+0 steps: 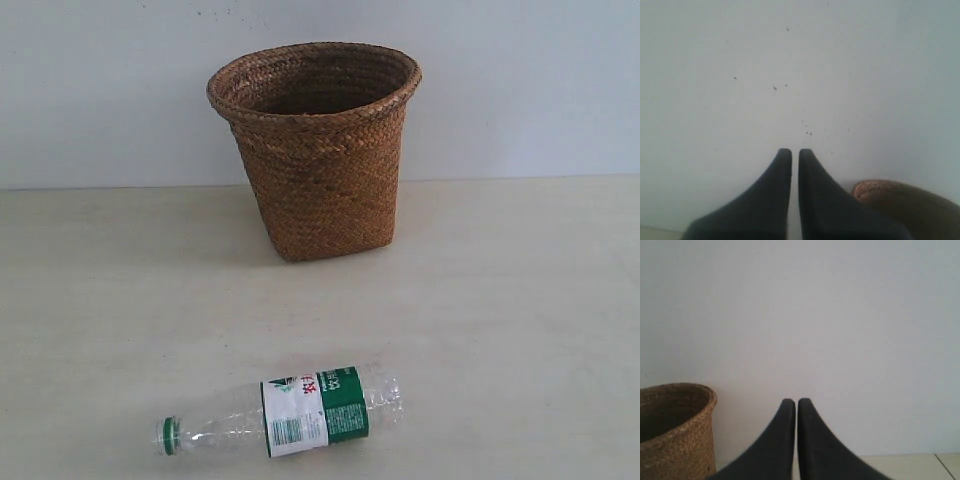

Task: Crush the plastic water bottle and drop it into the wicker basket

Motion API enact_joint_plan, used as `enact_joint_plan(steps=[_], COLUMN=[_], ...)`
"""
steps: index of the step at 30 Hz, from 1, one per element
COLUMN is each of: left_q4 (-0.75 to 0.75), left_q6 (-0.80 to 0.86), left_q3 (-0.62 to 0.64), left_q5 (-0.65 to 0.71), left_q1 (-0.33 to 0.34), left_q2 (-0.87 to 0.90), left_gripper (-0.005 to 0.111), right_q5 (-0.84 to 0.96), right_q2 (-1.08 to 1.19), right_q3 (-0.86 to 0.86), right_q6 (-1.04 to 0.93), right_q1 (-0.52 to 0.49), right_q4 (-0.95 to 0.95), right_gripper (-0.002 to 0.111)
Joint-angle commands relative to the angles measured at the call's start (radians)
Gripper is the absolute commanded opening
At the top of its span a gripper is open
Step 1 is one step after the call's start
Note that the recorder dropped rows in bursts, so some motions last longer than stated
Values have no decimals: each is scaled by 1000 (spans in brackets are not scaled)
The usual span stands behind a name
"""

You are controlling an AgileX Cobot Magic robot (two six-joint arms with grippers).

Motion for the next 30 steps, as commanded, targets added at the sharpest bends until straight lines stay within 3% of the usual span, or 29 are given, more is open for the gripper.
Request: enact_joint_plan(steps=[1, 6, 11, 19, 24, 30], left_q4=[84, 126, 1, -238, -450, -466], left_q6=[-3, 122, 385, 816, 1184, 1402], left_q3=[-120, -246, -338, -415, -417, -415], left_q5=[139, 361, 581, 888, 1029, 1133], left_q1=[2, -1, -48, -122, -149, -203], left_q2=[139, 278, 401, 598, 680, 748], left_gripper=[4, 4, 4, 4, 4, 4], right_q5=[107, 271, 503, 808, 866, 967], right_q2=[114, 258, 380, 519, 586, 705], right_q3=[-100, -218, -341, -451, -460, -521], right_q6=[-73, -169, -300, -715, -857, -861], right_q1=[0, 0, 0, 17, 146, 279], right_q4=[-12, -12, 3, 348, 406, 432], right_gripper=[0, 0, 0, 0, 0, 0])
